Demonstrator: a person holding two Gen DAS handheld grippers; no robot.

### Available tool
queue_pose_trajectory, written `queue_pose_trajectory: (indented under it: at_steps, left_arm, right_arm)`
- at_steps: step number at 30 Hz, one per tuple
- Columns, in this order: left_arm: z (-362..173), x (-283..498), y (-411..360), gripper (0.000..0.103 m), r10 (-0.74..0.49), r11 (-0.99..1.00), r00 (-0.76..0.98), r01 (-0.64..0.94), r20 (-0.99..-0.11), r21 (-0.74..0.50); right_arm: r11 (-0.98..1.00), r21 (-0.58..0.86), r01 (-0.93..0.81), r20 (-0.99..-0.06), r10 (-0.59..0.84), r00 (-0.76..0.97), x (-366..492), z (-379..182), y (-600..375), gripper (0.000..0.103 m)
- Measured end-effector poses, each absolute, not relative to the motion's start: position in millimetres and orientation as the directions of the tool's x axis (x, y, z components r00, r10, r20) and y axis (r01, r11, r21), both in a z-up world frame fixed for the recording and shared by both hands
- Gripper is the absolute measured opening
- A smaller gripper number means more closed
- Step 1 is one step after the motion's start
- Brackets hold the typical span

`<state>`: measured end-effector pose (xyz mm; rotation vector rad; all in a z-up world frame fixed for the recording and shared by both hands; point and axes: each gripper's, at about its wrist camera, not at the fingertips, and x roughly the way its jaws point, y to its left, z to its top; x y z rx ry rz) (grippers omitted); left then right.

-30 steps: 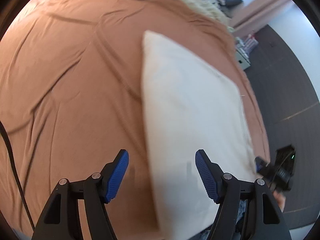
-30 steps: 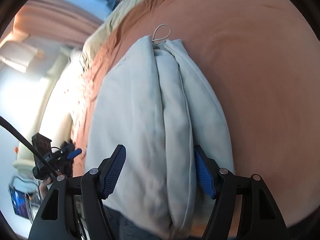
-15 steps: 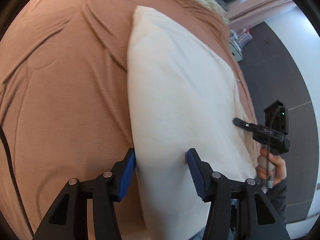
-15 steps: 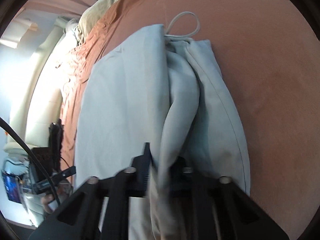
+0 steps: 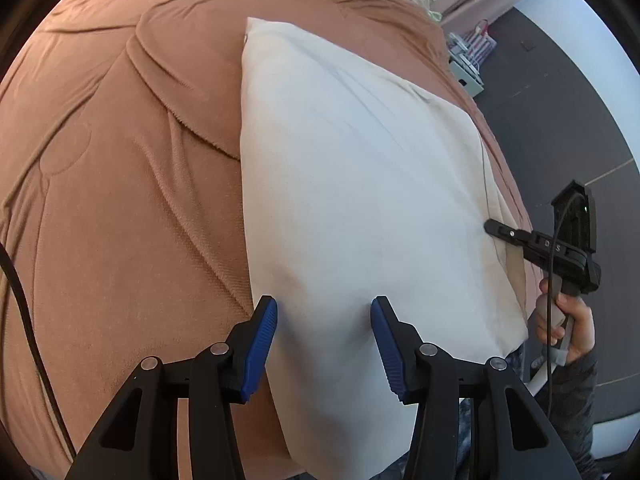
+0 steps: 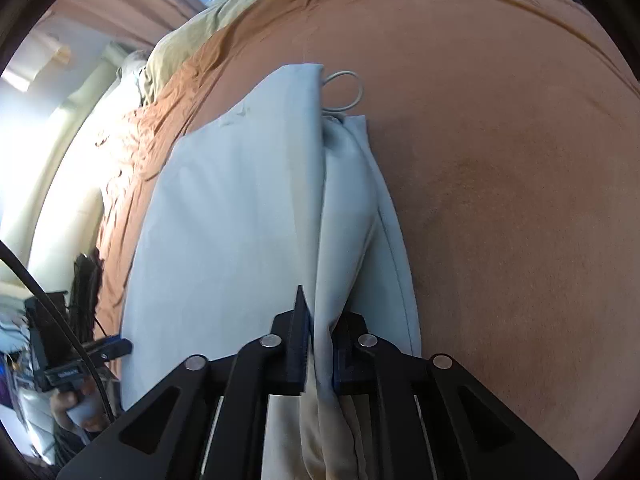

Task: Fold large clothes
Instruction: 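Grasp the folded jacket bundle near the drawstring with the right tool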

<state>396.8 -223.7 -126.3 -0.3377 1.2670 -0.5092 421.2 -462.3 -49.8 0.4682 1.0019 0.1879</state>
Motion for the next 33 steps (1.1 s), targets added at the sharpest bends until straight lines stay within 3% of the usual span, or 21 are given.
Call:
queue_pose_trajectory:
  at_steps: [3, 7, 8, 13, 16, 26, 31, 33]
  left_arm:
    - [-126, 407, -221, 0.051, -0.530, 0.848, 0.223, 0.162, -0.818, -0.505]
    - [-128, 415, -212, 0.053, -0.528, 0.849, 0.235, 0.139, -0.816, -0.510]
    - [-129, 419, -211, 0.053, -0.525, 0.851, 0.238, 0.134, -0.817, -0.508]
    - [-132, 434, -211, 0.053, -0.530, 0.847, 0.246, 0.116, -0.812, -0.518]
    - [-134, 445, -216, 0.053, -0.526, 0.850, 0.249, 0.121, -0.814, -0.512]
    - [-141, 482, -218, 0.053, -0.506, 0.862, 0.261, 0.116, -0.822, -0.494]
    - [-145, 505, -223, 0.053, -0.490, 0.871, 0.273, 0.119, -0.828, -0.477]
    - [-146, 513, -223, 0.053, -0.483, 0.875, 0.276, 0.110, -0.831, -0.472]
  right_arm:
    - [0.890, 0.452, 0.065, -0.764, 0.348, 0.543, 413, -41, -469, 0.016]
    - [0.916, 0.395, 0.070, -0.751, 0.279, 0.598, 400, -26, -472, 0.063]
    - [0.917, 0.391, 0.075, -0.750, 0.270, 0.604, 399, -24, -474, 0.065]
    - [0.903, 0.415, 0.107, -0.768, 0.285, 0.574, 403, -37, -479, 0.065]
    - [0.865, 0.494, 0.090, -0.754, 0.375, 0.539, 414, -49, -491, 0.065]
    - [0.719, 0.695, 0.029, -0.638, 0.598, 0.485, 475, -79, -496, 0.065]
    - [0.712, 0.702, -0.007, -0.637, 0.634, 0.438, 508, -84, -488, 0.065]
    - [0.726, 0.688, -0.010, -0.655, 0.626, 0.423, 520, -82, -480, 0.055]
